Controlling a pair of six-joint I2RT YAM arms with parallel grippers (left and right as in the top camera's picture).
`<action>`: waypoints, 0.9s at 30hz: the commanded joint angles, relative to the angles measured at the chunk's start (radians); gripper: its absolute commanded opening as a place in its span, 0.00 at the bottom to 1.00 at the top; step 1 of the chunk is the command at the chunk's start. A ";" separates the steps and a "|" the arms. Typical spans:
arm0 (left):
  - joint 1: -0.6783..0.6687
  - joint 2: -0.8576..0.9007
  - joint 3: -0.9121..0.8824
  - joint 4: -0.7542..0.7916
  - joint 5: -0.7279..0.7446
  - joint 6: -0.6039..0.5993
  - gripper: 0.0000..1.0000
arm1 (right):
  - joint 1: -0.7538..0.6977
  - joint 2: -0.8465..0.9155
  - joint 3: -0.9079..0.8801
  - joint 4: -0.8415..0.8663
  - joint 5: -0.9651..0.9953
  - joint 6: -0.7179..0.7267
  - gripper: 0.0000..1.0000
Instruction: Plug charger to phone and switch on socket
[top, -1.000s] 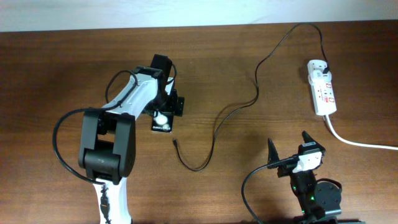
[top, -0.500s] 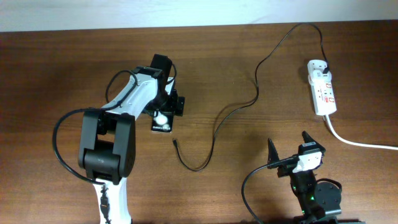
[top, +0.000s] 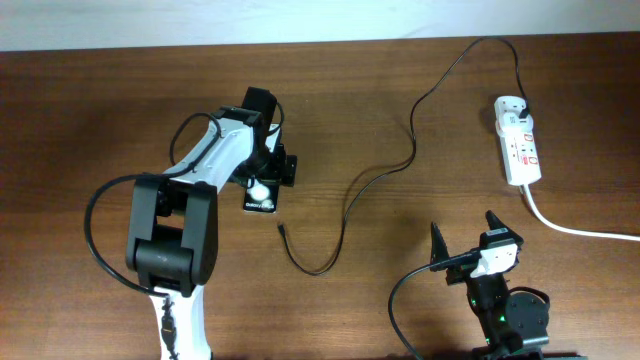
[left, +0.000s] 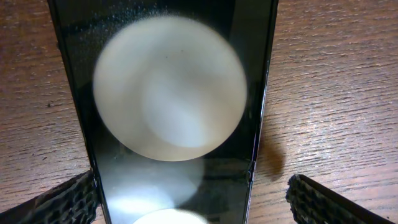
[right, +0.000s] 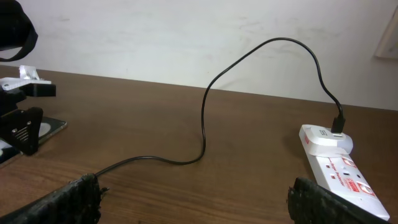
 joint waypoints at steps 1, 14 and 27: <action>-0.006 0.052 -0.042 0.006 0.113 -0.003 0.99 | 0.009 -0.008 -0.005 -0.006 0.002 -0.007 0.99; -0.006 0.052 -0.042 0.029 0.112 -0.003 0.99 | 0.009 -0.008 -0.005 -0.006 0.002 -0.007 0.99; -0.006 -0.061 -0.043 -0.001 -0.019 -0.107 0.99 | 0.009 -0.008 -0.005 -0.006 0.002 -0.007 0.99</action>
